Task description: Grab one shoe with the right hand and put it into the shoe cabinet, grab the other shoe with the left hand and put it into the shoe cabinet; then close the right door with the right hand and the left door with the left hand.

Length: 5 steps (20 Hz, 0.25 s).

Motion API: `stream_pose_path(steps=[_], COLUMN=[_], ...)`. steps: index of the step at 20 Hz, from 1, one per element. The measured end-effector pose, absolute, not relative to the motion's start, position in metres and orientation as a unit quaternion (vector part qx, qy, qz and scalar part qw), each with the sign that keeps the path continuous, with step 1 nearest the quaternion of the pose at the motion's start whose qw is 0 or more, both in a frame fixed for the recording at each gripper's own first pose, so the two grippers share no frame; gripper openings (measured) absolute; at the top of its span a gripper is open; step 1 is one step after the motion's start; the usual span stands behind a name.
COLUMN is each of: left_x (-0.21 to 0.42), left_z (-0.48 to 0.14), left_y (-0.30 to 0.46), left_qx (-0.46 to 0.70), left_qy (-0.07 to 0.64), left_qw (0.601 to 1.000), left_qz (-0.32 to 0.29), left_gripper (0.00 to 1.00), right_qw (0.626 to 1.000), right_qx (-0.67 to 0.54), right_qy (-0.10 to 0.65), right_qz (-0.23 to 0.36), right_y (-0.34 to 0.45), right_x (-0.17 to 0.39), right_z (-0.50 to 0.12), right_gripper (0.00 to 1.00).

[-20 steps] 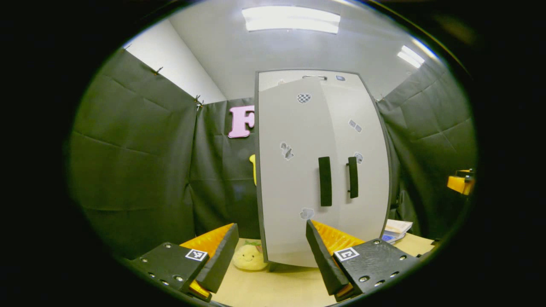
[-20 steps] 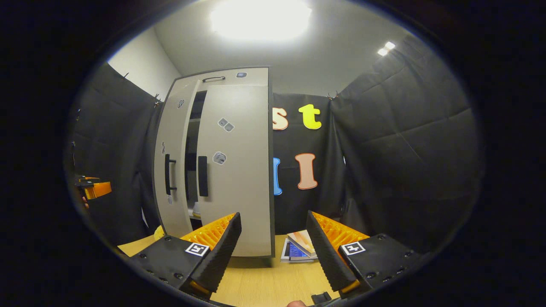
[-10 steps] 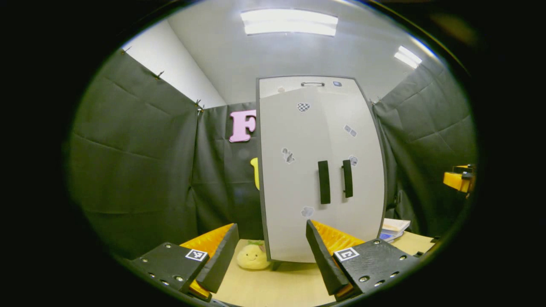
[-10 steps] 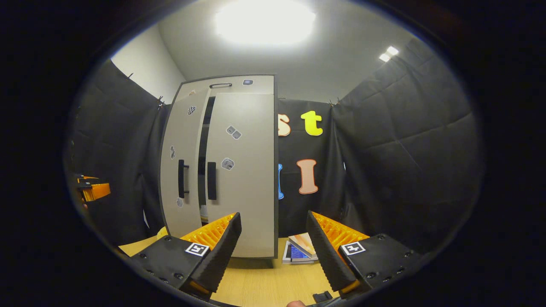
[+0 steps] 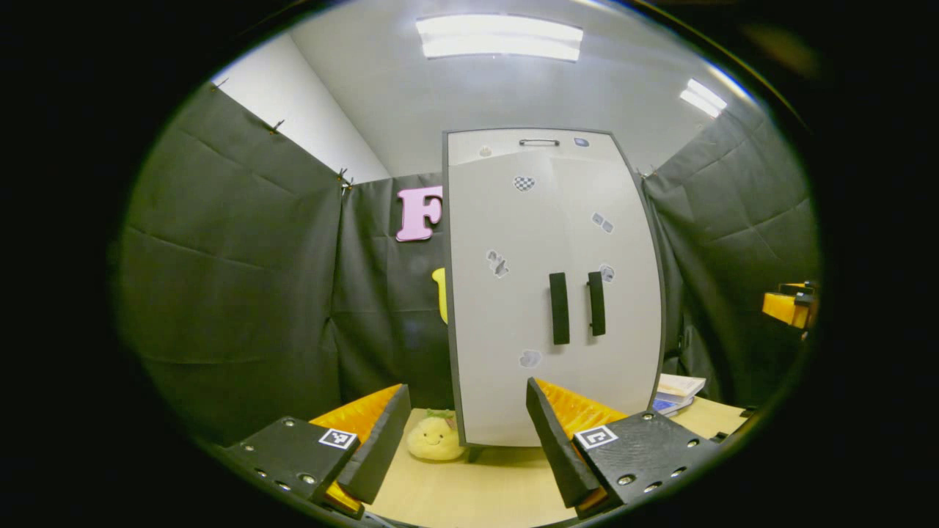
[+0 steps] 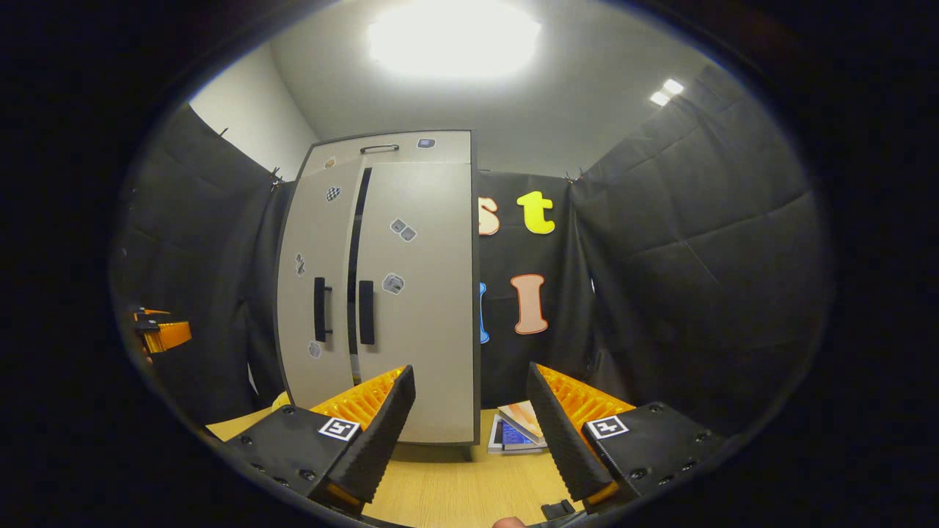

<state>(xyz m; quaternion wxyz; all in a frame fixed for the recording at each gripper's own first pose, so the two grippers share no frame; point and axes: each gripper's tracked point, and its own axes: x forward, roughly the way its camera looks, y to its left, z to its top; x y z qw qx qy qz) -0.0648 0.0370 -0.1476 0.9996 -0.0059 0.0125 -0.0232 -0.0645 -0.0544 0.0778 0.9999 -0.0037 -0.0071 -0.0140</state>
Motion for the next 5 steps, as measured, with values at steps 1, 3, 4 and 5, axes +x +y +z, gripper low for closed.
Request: stream_pose_path(steps=[1, 3, 4, 5], left_x=[-0.065, -0.0664, -0.0682, -0.0682], left_z=[-0.1482, -0.1482, -0.1477, -0.1472], left_y=[0.0379, 0.038, 0.0387, 0.0391], left_qx=[-0.007, -0.009, -0.009, -0.008], left_qy=[0.013, 0.015, 0.014, 0.014], left_qw=[1.0, 1.0, 1.0, 1.0], left_qz=[-0.022, -0.021, -0.02, -0.019], left_gripper=[0.88, 0.88, 0.88, 0.88], right_qw=[1.0, 1.0, 1.0, 1.0], right_qx=[-0.005, -0.004, -0.002, 0.0], right_qy=[-0.007, -0.007, -0.007, -0.007], right_qz=[-0.014, -0.016, -0.015, -0.015], right_y=[-0.0547, -0.055, -0.0541, -0.0538], right_x=[-0.0642, -0.0652, -0.0649, -0.0653], right_z=[0.0781, 0.0775, 0.0777, 0.0775], right_gripper=[0.96, 0.96, 0.96, 0.96])
